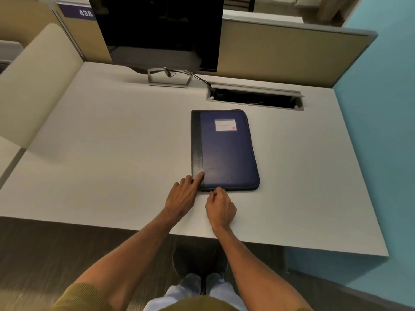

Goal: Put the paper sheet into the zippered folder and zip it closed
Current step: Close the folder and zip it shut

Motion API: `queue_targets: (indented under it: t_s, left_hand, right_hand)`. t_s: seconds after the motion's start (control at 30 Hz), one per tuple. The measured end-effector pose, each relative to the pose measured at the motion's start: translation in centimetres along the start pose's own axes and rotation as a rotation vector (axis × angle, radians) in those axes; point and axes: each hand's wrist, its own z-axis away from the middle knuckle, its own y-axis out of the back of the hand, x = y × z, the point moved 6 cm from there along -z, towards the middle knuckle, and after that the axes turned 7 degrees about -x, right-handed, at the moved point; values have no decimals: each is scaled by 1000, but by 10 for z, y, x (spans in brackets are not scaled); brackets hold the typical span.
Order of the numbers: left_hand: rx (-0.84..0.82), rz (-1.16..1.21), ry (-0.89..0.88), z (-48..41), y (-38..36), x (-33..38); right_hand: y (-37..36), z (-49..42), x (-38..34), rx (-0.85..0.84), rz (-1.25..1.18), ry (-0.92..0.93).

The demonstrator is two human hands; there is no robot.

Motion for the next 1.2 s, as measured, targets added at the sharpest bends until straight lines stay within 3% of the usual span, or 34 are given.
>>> queue_targets:
  t_s: [0.2, 0.33, 0.53, 1.03, 1.2]
  left_hand:
    - [-52, 136, -17, -3, -8, 10]
    - [-102, 77, -119, -6, -2, 7]
    - [-99, -52, -116, -7, 4, 0]
    - [-62, -126, -49, -7, 11, -18]
    - [-8, -231, 12, -5, 16, -45]
  right_hand:
    - [-3, -1, -4, 15, -37, 26]
    - [-10, 2, -15, -20, -3, 135]
    - [-7, 0, -17, 1, 37, 104]
    - [62, -23, 75, 191, -28, -152]
    - [74, -28, 90, 138, 32, -11]
